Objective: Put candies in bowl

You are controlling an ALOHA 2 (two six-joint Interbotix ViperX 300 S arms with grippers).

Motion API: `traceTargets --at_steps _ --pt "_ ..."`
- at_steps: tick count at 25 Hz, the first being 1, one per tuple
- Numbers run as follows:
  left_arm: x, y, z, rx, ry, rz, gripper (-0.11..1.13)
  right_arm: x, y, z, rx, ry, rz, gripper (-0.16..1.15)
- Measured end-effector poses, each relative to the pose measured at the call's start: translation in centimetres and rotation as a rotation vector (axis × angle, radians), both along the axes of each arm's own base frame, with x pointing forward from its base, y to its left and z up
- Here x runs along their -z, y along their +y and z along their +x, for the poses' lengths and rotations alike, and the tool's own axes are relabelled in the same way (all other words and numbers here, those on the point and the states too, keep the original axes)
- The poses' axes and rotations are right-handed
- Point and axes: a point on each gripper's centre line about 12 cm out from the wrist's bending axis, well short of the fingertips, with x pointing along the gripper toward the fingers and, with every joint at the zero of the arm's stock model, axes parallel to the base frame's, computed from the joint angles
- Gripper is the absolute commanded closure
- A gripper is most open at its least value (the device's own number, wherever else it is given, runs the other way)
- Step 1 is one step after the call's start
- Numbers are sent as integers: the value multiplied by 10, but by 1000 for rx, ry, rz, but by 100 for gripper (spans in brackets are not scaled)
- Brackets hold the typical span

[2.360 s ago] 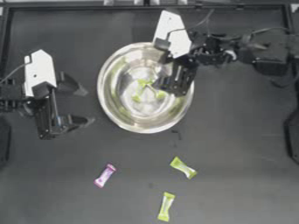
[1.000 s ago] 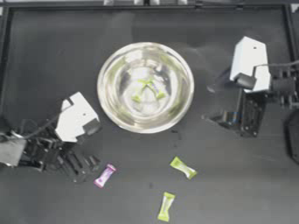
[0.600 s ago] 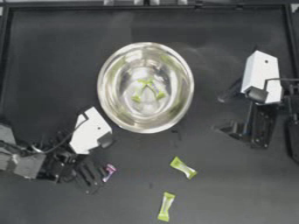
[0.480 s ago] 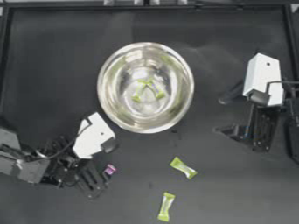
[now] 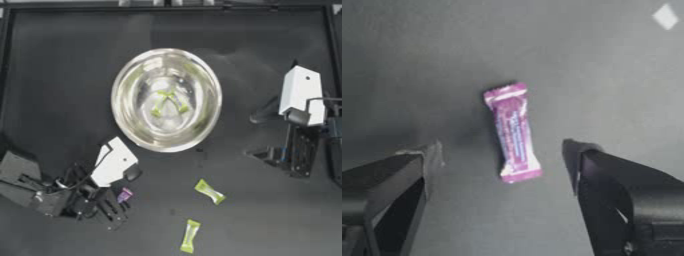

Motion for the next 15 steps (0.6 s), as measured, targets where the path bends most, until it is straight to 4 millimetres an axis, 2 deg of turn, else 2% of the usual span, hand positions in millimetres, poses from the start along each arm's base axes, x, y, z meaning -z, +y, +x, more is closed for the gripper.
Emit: traceTargets --at_steps 15 --pt "22 -5 10 -18 56 -7 2 -2 2 2 -11 -28 4 0"
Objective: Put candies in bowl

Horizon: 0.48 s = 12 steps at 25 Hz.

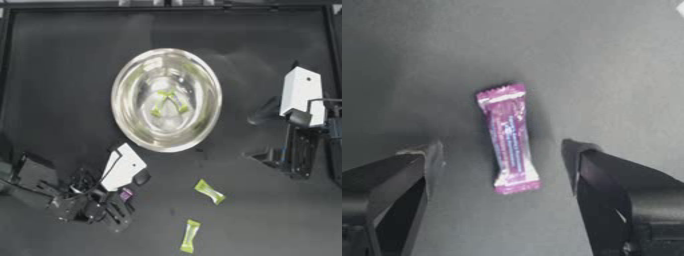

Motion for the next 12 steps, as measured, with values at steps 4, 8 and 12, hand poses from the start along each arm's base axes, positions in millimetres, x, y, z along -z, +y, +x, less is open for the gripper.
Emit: traceTargets --at_steps 4,8,12 --pt "4 -1 0 -3 8 -4 2 0 1 0 -3 -4 1 0" --pt "8 -1 2 -2 17 -2 6 -1 1 1 -6 -15 2 0" --pt "10 -4 11 15 17 3 13 -1 1 1 -6 -14 4 0"
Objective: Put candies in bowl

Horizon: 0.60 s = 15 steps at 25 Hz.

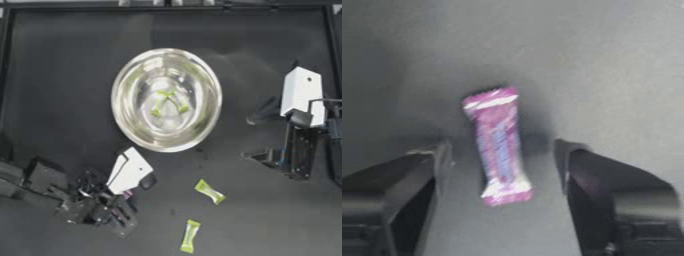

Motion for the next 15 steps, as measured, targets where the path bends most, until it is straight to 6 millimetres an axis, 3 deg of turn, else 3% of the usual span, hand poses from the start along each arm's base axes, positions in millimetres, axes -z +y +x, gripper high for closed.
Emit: traceTargets --at_steps 8,15 --pt "5 1 0 -7 25 10 17 1 3 0 -13 -3 1 0" --pt "5 1 -2 -8 37 17 39 1 4 1 -16 -7 1 0"
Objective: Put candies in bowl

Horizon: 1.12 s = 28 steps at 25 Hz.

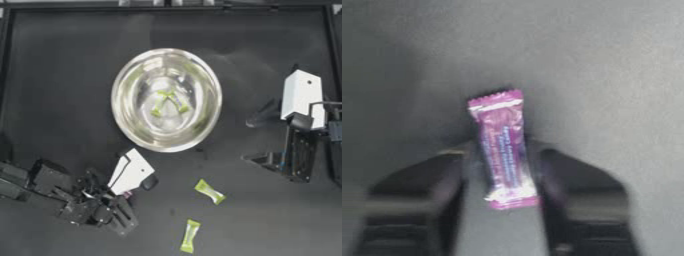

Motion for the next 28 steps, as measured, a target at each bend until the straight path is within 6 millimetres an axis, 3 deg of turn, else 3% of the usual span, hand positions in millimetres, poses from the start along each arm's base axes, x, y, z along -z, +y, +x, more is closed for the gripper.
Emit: traceTargets --at_steps 16,22,28 --pt "-3 0 1 30 -5 6 44 0 0 0 0 -1 2 0" --pt "-39 6 4 72 -106 40 45 0 0 0 0 -6 3 0" --pt "-80 26 6 96 -225 105 45 -1 0 1 12 -10 14 0"
